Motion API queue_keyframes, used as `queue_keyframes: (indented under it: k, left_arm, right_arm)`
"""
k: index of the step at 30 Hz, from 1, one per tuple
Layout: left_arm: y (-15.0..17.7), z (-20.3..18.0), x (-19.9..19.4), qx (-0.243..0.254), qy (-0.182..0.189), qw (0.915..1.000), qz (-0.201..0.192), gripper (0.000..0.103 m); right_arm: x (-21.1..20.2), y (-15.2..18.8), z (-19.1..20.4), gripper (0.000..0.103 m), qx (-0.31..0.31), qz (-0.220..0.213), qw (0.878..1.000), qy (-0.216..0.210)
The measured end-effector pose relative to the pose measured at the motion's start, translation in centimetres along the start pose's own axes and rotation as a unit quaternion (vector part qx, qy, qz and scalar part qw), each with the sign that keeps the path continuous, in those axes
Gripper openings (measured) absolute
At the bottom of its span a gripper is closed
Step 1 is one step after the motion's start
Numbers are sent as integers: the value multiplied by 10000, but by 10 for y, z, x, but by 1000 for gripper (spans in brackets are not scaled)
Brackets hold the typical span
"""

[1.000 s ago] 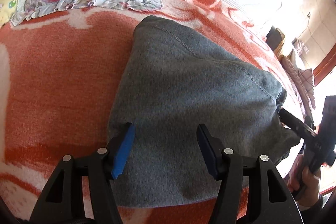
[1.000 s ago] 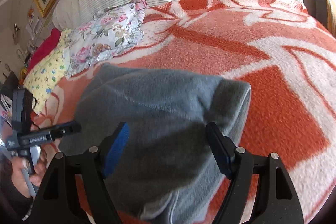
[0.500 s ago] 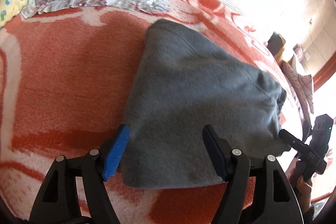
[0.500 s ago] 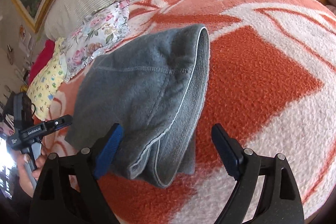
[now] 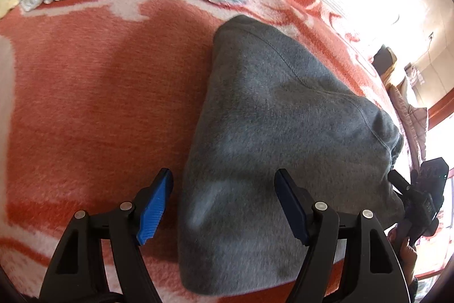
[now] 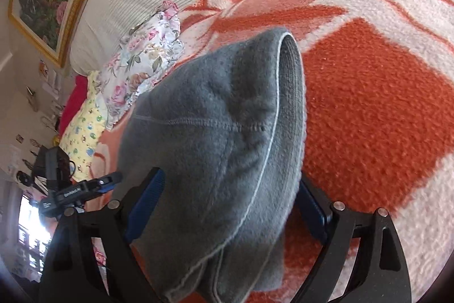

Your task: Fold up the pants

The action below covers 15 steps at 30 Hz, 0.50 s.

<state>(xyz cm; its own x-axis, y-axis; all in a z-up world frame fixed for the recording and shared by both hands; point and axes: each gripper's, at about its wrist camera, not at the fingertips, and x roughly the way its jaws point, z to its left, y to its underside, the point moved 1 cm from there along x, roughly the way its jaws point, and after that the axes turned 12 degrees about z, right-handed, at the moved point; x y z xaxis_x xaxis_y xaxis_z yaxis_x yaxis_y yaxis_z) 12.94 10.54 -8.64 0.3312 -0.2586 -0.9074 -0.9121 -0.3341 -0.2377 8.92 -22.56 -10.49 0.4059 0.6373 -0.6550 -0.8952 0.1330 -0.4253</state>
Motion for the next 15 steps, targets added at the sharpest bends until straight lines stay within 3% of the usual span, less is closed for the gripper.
queue_keyframes:
  k: [4, 9, 13, 15]
  left_arm:
    - [-10, -1, 16, -82, 258, 9996, 128, 75]
    - [-12, -8, 20, -36, 321, 9995, 15, 74]
    - [-10, -13, 20, 52, 392, 9992, -42, 62]
    - [-10, -12, 20, 39, 449, 9989, -82, 54]
  right_arm:
    - [7, -3, -2, 89, 54, 44, 9988, -475]
    - [15, -6, 7, 90, -271, 377, 9987, -188]
    - [17, -6, 9, 90, -311, 375, 9987, -126]
    - [17, -4, 9, 82, -295, 307, 9991, -11]
